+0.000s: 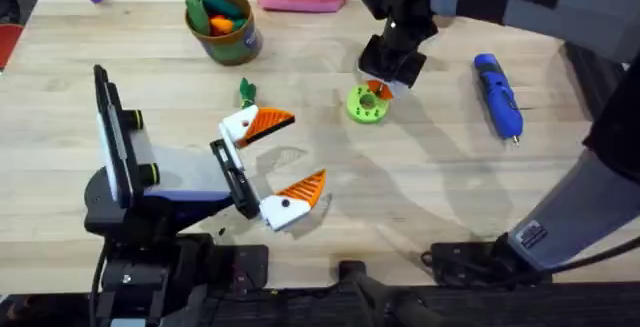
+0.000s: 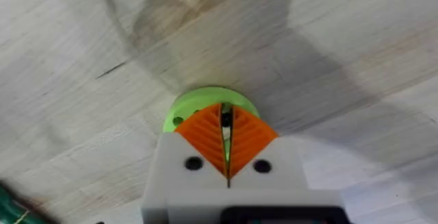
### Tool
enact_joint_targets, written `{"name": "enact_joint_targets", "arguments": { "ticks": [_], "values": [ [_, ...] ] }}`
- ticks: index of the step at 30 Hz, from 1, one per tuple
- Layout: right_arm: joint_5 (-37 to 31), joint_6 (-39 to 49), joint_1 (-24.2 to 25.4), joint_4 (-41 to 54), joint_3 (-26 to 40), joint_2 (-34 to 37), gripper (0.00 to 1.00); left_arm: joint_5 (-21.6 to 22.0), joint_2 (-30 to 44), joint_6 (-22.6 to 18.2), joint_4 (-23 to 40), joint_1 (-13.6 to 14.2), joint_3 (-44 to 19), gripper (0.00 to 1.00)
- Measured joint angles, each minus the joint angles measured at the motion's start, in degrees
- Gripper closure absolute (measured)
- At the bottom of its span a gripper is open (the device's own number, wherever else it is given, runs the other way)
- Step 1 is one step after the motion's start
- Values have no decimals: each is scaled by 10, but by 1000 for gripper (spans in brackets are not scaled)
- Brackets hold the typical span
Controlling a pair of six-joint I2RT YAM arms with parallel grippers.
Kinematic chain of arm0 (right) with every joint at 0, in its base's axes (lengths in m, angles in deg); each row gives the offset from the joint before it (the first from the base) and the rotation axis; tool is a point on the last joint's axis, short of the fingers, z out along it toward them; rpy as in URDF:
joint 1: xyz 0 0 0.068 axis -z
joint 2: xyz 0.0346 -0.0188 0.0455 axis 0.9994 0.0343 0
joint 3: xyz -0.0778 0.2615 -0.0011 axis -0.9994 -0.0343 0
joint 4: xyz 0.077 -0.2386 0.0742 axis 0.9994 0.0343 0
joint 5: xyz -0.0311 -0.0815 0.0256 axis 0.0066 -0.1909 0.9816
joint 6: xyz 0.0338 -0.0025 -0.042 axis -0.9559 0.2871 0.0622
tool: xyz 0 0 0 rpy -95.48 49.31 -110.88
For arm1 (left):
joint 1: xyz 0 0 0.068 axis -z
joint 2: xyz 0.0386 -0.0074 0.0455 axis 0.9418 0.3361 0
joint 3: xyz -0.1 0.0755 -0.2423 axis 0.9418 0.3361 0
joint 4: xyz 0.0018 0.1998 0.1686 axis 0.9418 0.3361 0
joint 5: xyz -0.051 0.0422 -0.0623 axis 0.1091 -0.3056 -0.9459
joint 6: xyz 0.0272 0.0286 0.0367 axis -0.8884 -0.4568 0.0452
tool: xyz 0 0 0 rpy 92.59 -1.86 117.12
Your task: Pick up the gripper from the table and insert it into the empty holder that is missing its gripper. Then pick up a screw, insert it into the mounting hole, and use the screwdriver to tighten it. Finally, clean up the table by picking up the vegetable and placing it into the bucket.
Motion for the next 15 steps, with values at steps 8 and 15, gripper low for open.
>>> {"name": "enact_joint_targets", "arguments": {
  "ticks": [8,15],
  "values": [
    [0,0,0,0,0,0,996,0,0,0,0,0,0,15],
    [0,0,0,4,5,0,996,0,0,0,0,0,0,16]
  ]
}}
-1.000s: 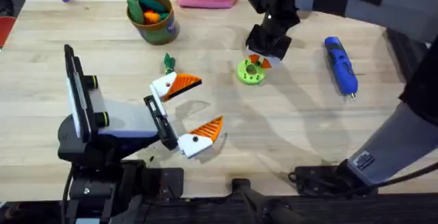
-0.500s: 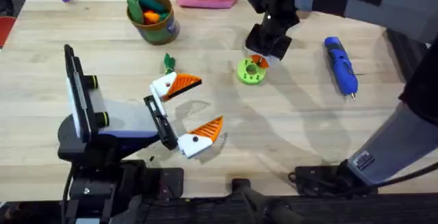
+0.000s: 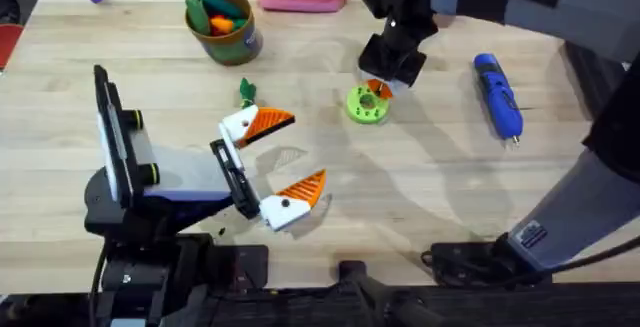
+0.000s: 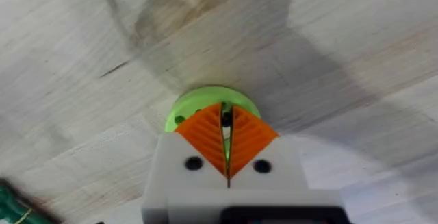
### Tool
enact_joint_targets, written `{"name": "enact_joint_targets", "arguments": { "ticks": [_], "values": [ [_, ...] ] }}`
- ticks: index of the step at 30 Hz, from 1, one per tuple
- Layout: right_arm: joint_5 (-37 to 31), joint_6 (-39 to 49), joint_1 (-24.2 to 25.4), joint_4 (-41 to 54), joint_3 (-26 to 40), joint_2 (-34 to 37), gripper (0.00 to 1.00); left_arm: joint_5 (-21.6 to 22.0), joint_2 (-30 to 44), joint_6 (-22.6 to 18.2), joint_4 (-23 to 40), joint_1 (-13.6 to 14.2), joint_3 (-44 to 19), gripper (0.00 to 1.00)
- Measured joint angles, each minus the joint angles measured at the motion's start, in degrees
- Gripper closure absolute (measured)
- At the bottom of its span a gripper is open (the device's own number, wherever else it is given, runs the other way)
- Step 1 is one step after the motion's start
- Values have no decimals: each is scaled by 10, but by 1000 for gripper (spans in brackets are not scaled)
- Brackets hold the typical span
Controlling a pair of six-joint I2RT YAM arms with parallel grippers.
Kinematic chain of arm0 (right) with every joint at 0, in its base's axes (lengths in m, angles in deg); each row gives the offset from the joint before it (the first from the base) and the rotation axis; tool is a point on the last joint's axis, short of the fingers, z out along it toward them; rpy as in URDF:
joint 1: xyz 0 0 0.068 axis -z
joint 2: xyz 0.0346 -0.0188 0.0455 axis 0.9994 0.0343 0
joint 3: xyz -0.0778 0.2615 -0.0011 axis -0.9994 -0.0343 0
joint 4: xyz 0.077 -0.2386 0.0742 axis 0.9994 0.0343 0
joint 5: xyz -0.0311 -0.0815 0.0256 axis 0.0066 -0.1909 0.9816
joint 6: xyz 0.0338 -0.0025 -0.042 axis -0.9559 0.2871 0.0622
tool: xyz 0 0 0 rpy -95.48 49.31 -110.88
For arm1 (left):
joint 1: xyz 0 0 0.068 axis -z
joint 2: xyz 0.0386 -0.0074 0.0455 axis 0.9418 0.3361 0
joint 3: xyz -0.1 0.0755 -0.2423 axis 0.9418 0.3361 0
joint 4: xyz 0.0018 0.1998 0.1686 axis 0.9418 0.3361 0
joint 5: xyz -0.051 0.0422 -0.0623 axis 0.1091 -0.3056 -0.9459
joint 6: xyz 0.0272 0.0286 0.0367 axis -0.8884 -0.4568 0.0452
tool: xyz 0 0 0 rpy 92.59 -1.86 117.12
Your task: Pick up the gripper from the table and insert it into the empty holder that is missing its gripper. Then pick up a screw, insert it into the mounting hole, and use the screwdriver to tighten it. Finally, clean up the table by picking up the vegetable and placing it into the bucket.
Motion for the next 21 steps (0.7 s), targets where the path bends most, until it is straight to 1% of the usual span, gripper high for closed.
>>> {"name": "enact_joint_targets", "arguments": {
  "ticks": [14,21],
  "values": [
    [-15,0,-8,21,25,-3,996,0,0,0,0,0,0,16],
    [-17,1,-20,31,40,-32,996,0,0,0,0,0,0,16]
  ]
}}
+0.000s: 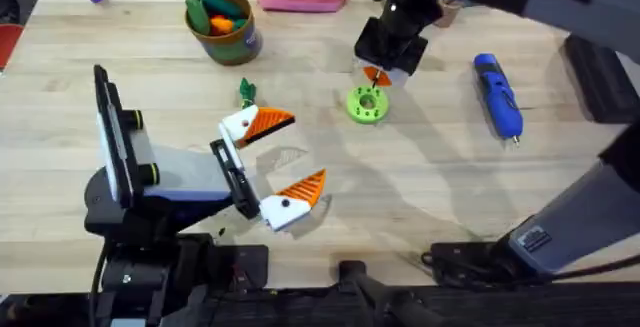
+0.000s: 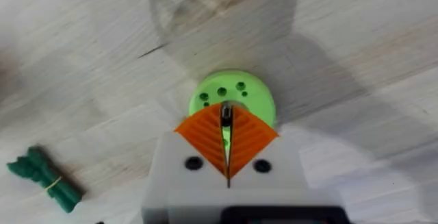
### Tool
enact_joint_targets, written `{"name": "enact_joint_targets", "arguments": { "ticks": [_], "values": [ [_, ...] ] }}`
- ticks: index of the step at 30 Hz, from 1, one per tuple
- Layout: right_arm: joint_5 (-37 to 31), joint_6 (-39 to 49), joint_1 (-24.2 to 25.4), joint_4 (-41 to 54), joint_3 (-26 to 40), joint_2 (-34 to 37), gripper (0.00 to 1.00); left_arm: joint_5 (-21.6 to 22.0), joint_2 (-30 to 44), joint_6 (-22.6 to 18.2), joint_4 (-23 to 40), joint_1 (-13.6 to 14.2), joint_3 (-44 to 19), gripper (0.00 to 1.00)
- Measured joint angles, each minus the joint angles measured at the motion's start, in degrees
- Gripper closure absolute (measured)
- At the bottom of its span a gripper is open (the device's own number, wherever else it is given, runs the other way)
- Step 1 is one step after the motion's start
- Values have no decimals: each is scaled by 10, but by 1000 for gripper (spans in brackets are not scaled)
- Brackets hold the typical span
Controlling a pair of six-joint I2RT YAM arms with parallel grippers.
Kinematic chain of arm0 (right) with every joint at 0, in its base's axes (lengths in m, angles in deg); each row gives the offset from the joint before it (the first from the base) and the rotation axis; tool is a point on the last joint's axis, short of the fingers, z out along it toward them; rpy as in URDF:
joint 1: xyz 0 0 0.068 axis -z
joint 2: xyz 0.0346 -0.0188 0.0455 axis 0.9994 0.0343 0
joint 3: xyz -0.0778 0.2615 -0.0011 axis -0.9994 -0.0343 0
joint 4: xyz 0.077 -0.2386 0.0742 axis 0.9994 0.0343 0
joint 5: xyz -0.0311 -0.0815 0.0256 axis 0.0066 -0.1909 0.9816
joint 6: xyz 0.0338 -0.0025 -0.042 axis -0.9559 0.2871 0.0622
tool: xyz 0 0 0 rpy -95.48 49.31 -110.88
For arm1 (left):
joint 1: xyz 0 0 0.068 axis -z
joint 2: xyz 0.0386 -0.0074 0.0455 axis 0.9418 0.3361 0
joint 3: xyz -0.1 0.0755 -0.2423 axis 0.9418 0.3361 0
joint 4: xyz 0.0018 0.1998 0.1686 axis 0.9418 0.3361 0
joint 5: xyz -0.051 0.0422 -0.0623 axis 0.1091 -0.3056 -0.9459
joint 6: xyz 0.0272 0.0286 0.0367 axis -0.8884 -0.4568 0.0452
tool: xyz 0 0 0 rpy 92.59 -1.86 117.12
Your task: Pick up the gripper from the table and insert it into the empty holder that is missing its gripper. Then pick up a screw, insert it into the mounting hole, and use the screwdriver to tighten it. Finally, clean up the table by picking up the vegetable and placing it into the bucket.
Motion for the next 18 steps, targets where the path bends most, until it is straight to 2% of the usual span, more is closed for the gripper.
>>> {"name": "enact_joint_targets", "arguments": {
  "ticks": [9,13,18],
  "values": [
    [0,37,-2,35,38,-35,996,0,0,0,0,0,0,15],
    [1,106,-10,60,81,-45,996,0,0,0,0,0,0,15],
    [1,218,-31,139,174,-47,996,0,0,0,0,0,0,15]
  ]
}}
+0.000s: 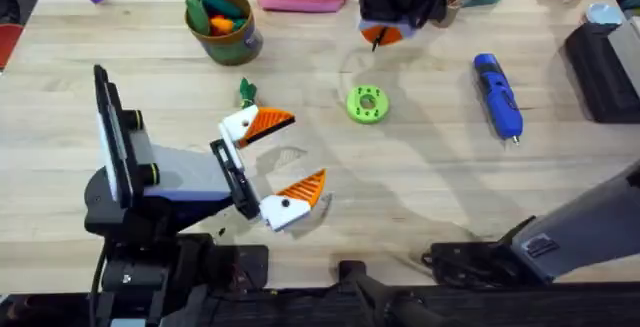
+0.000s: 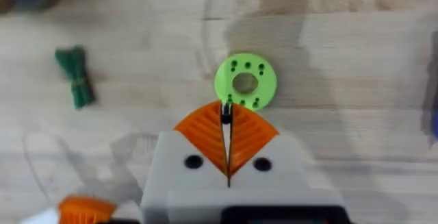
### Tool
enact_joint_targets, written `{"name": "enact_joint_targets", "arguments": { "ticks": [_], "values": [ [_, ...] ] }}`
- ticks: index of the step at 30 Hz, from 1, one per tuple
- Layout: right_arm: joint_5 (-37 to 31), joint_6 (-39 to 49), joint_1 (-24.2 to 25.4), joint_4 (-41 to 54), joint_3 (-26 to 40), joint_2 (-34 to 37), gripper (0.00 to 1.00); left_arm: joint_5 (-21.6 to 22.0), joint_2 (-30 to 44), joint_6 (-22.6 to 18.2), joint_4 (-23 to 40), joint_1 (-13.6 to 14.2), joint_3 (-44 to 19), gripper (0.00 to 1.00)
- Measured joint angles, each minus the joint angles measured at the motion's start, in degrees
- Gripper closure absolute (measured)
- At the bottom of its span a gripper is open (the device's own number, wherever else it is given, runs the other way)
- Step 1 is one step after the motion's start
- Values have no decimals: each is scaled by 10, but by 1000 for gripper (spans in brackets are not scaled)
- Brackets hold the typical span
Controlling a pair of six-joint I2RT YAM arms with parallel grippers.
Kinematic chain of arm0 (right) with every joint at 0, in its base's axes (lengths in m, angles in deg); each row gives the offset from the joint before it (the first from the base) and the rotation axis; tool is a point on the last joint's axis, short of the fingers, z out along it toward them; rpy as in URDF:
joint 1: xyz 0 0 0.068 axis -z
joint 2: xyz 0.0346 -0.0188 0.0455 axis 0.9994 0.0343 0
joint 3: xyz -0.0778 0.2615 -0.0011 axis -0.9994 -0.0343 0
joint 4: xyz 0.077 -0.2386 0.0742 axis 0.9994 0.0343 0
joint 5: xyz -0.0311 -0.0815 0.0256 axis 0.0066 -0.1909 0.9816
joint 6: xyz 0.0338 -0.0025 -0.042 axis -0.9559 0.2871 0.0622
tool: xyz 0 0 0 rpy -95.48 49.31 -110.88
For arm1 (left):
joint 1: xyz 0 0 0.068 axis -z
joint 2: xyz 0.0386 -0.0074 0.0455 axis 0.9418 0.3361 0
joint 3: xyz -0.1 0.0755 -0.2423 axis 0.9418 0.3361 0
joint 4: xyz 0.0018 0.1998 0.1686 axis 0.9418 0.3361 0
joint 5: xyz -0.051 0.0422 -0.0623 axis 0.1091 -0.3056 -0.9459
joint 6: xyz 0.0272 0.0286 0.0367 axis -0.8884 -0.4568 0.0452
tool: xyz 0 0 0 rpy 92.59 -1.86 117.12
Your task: Pick up the gripper from the table and insert it into the empty holder that is missing its gripper. Then pick up a screw, insert it into the mounting hole, and use the screwdriver to tighten it. Finally, clean up the table by picking up the vegetable and placing it into the bucket.
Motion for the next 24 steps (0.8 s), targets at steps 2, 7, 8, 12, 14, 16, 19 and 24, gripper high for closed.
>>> {"name": "enact_joint_targets", "arguments": {
  "ticks": [2,7,8,12,14,16,19,24],
  "values": [
    [1,43,-10,30,42,0,996,0,0,0,0,0,0,15],
    [1,129,-37,88,128,-3,996,0,0,0,0,0,0,15],
    [1,145,-43,99,142,-4,996,0,0,0,0,0,0,15],
    [1,197,-74,122,186,-7,996,0,0,0,0,0,0,16],
    [1,220,-92,123,200,-7,996,0,0,0,0,0,0,15],
    [1,246,-113,124,209,-7,996,0,0,0,0,0,0,15],
    [1,282,-146,124,215,-7,996,0,0,0,0,0,0,15],
    [14,353,-199,124,218,-7,996,0,0,0,0,0,0,15]
  ]
}}
